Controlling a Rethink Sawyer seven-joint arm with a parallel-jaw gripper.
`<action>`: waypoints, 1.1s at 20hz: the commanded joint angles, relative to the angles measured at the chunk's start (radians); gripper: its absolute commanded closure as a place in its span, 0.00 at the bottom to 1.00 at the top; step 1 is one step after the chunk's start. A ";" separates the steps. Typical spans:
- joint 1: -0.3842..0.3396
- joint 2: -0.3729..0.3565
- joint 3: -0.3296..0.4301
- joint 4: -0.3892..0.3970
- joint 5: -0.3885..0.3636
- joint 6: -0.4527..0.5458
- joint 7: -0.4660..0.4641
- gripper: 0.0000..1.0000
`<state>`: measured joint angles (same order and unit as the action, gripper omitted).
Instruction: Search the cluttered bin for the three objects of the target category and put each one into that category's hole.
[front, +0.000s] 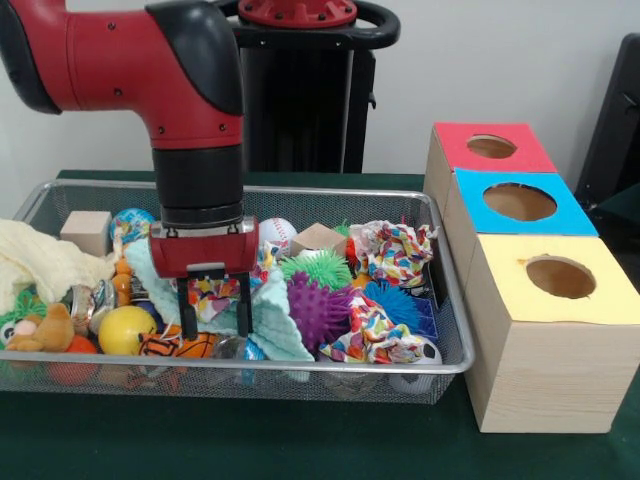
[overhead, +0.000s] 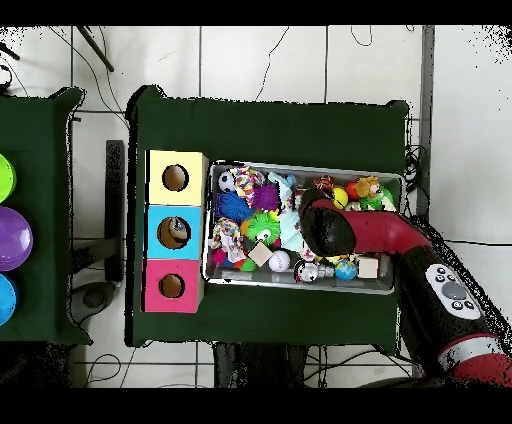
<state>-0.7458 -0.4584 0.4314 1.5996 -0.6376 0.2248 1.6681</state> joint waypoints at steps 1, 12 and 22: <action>-0.026 0.101 0.085 -0.062 -0.074 -0.024 -0.066 0.00; 0.022 0.061 0.032 -0.025 -0.081 -0.069 0.009 0.00; 0.056 0.019 0.014 0.003 -0.063 -0.066 0.060 0.00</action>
<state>-0.7235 -0.4432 0.4487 1.5984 -0.6637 0.2094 1.6681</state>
